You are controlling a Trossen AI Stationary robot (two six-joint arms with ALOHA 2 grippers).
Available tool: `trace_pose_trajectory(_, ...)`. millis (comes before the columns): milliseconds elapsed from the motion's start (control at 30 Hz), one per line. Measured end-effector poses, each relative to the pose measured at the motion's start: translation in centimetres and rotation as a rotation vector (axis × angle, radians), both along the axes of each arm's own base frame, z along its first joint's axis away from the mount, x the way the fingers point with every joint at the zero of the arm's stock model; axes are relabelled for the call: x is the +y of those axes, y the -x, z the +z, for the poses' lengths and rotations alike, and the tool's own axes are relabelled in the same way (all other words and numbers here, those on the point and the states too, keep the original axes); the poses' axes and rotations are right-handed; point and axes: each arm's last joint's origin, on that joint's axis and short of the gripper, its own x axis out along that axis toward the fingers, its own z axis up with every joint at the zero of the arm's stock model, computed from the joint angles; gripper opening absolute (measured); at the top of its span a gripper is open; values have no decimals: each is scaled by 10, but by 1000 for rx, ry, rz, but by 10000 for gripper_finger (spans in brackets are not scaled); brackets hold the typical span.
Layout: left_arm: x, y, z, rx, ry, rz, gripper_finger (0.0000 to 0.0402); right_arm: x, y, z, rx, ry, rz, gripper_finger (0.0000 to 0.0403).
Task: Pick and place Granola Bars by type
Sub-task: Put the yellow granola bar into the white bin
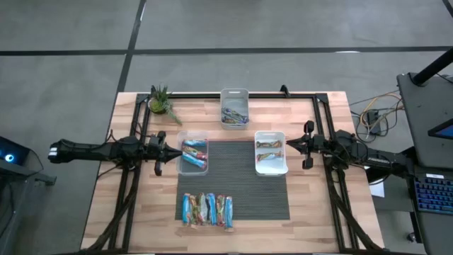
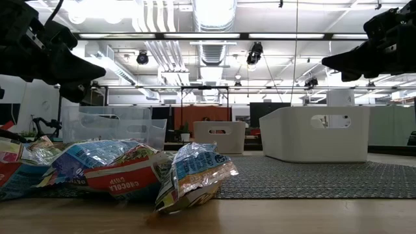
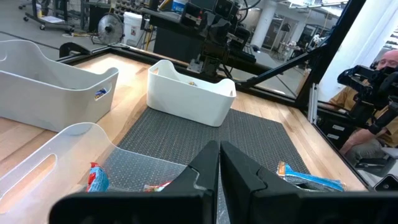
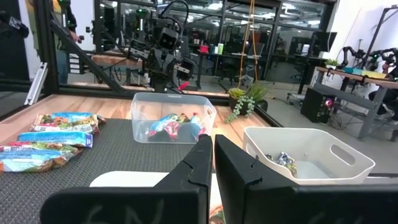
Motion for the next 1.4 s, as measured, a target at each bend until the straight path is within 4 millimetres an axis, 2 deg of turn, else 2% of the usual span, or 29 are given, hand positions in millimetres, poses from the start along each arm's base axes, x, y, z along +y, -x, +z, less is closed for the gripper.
trace_pose_trajectory(333, 0, -1, 6, -77, 183, 36, 0, 0, 0, 0, 0, 4, 0, 9)
trace_pose_trajectory(1033, 1, -1, 10, -99, 97, 38, 0, 0, 0, 0, 0, 3, 0, 9)
trace_pose_trajectory(1233, 1, 1, 37, -156, -3, 29, 0, 0, 0, 0, 0, 4, 0, 9)
trace_pose_trajectory(1400, 1, 2, 64, -90, -33, 25, 0, 0, 0, 0, 0, 4, 0, 9)
